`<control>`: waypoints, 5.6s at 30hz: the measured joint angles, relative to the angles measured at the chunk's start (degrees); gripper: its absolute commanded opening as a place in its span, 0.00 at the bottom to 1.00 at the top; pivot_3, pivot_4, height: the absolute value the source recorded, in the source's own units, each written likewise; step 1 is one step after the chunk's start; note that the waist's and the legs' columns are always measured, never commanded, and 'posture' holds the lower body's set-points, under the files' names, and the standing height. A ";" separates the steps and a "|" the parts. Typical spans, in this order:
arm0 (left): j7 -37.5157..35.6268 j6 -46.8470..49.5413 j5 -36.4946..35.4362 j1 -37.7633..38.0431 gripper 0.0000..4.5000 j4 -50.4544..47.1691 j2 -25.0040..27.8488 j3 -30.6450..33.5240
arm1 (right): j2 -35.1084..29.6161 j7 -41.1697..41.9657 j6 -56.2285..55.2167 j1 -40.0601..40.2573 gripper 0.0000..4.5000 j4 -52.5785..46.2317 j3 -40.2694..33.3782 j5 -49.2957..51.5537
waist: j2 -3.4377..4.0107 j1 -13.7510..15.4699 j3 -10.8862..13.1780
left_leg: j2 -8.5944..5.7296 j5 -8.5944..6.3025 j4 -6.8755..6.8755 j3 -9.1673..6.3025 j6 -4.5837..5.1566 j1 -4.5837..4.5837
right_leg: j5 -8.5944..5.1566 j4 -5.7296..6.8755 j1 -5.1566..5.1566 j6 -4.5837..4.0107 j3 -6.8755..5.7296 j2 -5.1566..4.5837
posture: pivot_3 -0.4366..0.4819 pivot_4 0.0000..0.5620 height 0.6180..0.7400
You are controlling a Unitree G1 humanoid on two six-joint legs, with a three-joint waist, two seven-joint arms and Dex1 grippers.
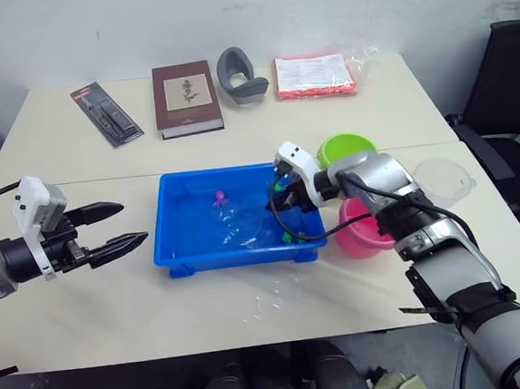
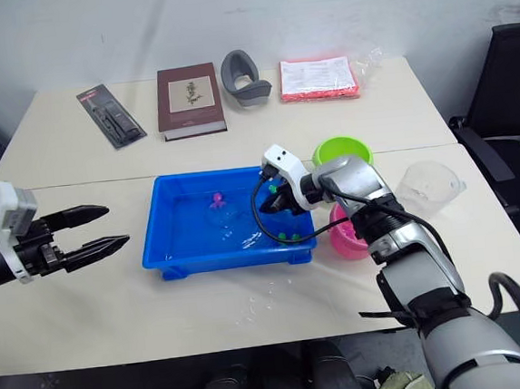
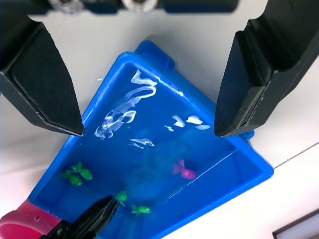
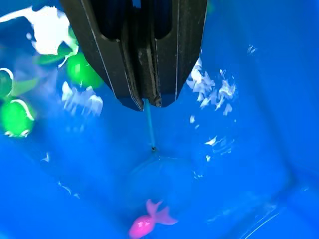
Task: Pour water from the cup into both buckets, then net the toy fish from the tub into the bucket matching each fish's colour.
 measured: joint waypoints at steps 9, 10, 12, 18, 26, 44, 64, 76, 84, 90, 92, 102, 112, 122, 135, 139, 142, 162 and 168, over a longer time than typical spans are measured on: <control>2.18 -0.14 -0.50 0.62 0.99 -2.67 -0.35 0.64 | 2.09 2.01 -5.21 -1.62 0.00 3.54 -0.60 -0.84 | 0.01 -0.40 0.00 | 0.00 0.00 0.01 -0.03 0.00 -0.05 | 0.00 -0.01 -0.01 0.01 -0.04 0.00 | 0.48 0.27 1.00; 2.30 -0.05 -0.52 0.75 0.99 -2.68 -0.35 0.72 | 1.80 2.67 -5.94 -1.28 0.00 2.51 -0.60 -0.86 | 0.01 -0.37 0.01 | 0.00 0.00 0.01 -0.04 0.00 -0.06 | 0.00 -0.01 -0.01 0.01 -0.04 0.00 | 0.48 0.27 1.00; 2.24 0.52 -1.40 0.45 0.99 -2.77 -0.35 0.62 | -0.23 4.68 -6.10 1.22 0.00 -4.38 -0.64 -0.39 | 0.01 -0.27 0.00 | 0.00 0.00 0.01 -0.07 0.01 -0.08 | 0.00 -0.03 -0.01 0.01 -0.07 0.00 | 0.48 0.27 1.00; 1.36 0.71 -2.41 -4.47 0.99 -1.99 -0.69 -3.21 | -5.77 5.31 1.57 11.00 0.00 -27.23 -4.61 5.05 | 0.02 1.21 0.00 | 0.00 -0.01 0.03 -0.14 0.01 -0.13 | 0.01 -0.08 0.00 0.02 -0.13 -0.01 | 0.48 0.27 1.00; -3.80 -1.33 -0.31 -15.78 0.99 0.39 -3.88 -18.01 | -19.40 2.97 10.80 25.13 0.00 -47.82 -18.14 13.23 | 0.01 2.63 -0.01 | -0.03 -0.04 0.07 -0.12 0.07 -0.17 | 0.03 -0.15 0.03 0.05 -0.18 0.02 | 0.48 0.27 1.00; -20.72 -11.14 8.88 -40.10 0.99 19.11 -18.78 -36.98 | -28.58 -1.23 13.68 68.37 0.00 -73.12 -68.33 25.55 | 0.03 3.87 -0.04 | 0.02 0.02 0.25 0.25 0.12 0.05 | 0.15 -0.05 0.21 0.27 0.29 0.47 | 0.48 0.27 1.00; -23.51 -15.20 12.62 -42.87 0.99 25.36 -20.76 -37.34 | -40.44 -13.74 -90.33 83.18 0.00 -48.24 -64.59 -29.33 | -0.05 3.18 -0.05 | 0.00 0.08 0.18 0.59 0.18 0.95 | 0.24 -0.39 1.03 0.43 0.79 0.57 | 0.48 0.27 1.00; -21.83 -15.26 14.21 -37.48 0.99 24.23 -17.37 -35.65 | -52.43 -10.89 -80.12 60.77 0.00 -44.41 -45.85 -12.90 | -0.03 1.28 -0.05 | 0.07 0.10 0.16 0.67 0.12 1.33 | 0.15 -0.11 1.15 0.28 0.82 0.49 | 0.48 0.27 1.00; -16.32 -7.92 11.40 -27.92 0.99 10.83 -14.27 -31.36 | -45.30 1.04 -91.53 24.84 0.00 -25.47 -13.87 -15.37 | -0.15 1.28 0.03 | 0.13 0.06 0.12 0.67 0.00 1.33 | 0.08 -0.08 1.10 0.16 0.79 0.53 | 0.48 0.27 1.00; -12.14 -1.92 8.22 -21.64 0.99 2.67 -10.92 -25.88 | -38.76 9.18 -102.53 14.08 0.00 -11.69 -3.10 -14.25 | -0.11 1.33 0.05 | 0.13 0.02 0.14 0.62 0.07 1.27 | 0.08 -0.13 1.09 0.15 0.74 0.40 | 0.48 0.27 1.00; -10.93 -0.44 7.27 -20.34 0.99 0.53 -10.20 -25.09 | -36.97 10.35 -105.00 12.62 0.00 -8.33 -1.10 -14.29 | -0.11 1.25 0.05 | 0.13 0.01 0.14 0.62 0.07 1.28 | 0.08 -0.13 1.09 0.15 0.72 0.39 | 0.48 0.27 1.00; -6.70 3.08 4.26 -17.33 0.99 -4.62 -8.77 -22.03 | -29.36 8.06 -110.91 6.09 0.00 4.87 3.30 -21.18 | -0.10 1.03 0.05 | 0.14 0.02 0.14 0.62 -0.03 1.34 | 0.03 -0.02 1.08 0.07 0.69 0.38 | 0.48 0.27 1.00; -4.84 3.36 3.25 -16.75 0.99 -5.35 -8.63 -21.45 | -27.28 -2.06 -111.11 -0.26 0.00 11.69 3.34 -33.34 | -0.09 1.08 0.06 | 0.14 0.01 0.13 0.61 -0.05 1.31 | 0.02 -0.03 1.06 0.04 0.67 0.38 | 0.48 0.27 1.00; -3.77 2.49 2.97 -16.85 0.99 -5.23 -9.36 -22.09 | -30.91 0.15 -114.25 -0.19 0.00 11.79 5.27 -30.34 | -0.08 1.15 0.06 | 0.14 0.01 0.13 0.59 -0.05 1.29 | 0.01 -0.05 1.07 0.04 0.64 0.38 | 0.48 0.27 1.00; -3.73 1.26 2.97 -17.64 0.99 -4.16 -9.99 -24.06 | -31.89 1.56 -116.18 1.05 0.00 10.12 7.02 -29.31 | -0.08 1.12 0.06 | 0.16 0.02 0.11 0.58 -0.08 1.30 | 0.01 -0.05 1.07 0.03 0.64 0.40 | 0.48 0.27 1.00; -3.73 1.26 2.97 -17.64 0.99 -4.13 -9.81 -24.04 | -32.17 2.95 -115.55 4.85 0.00 5.82 8.04 -26.95 | -0.08 1.20 0.06 | 0.15 0.02 0.12 0.56 -0.08 1.29 | 0.01 -0.06 1.07 0.03 0.62 0.39 | 0.48 0.27 1.00; -3.70 1.26 2.97 -17.63 0.99 -4.09 -9.52 -23.98 | -32.45 4.12 -113.67 7.07 0.00 2.23 8.29 -24.44 | -0.08 1.19 0.06 | 0.15 0.02 0.12 0.56 -0.08 1.29 | 0.01 -0.05 1.07 0.03 0.62 0.39 | 0.48 0.27 1.00; -4.34 -0.46 3.13 -17.05 0.99 -4.13 -8.04 -24.01 | -33.66 16.01 -71.60 19.73 0.00 -18.72 3.35 -8.18 | -0.07 1.41 0.06 | 0.16 -0.01 0.11 0.41 -0.05 1.26 | 0.00 -0.10 1.10 0.02 0.52 0.31 | 0.48 0.27 1.00; -4.57 -0.52 3.13 -17.04 0.99 -4.13 -7.70 -24.01 | -33.52 16.63 -46.93 22.61 0.00 -26.99 -0.97 -1.84 | -0.07 1.32 0.06 | 0.16 -0.02 0.11 0.39 -0.04 1.26 | 0.00 -0.10 1.09 0.02 0.50 0.29 | 0.48 0.27 1.00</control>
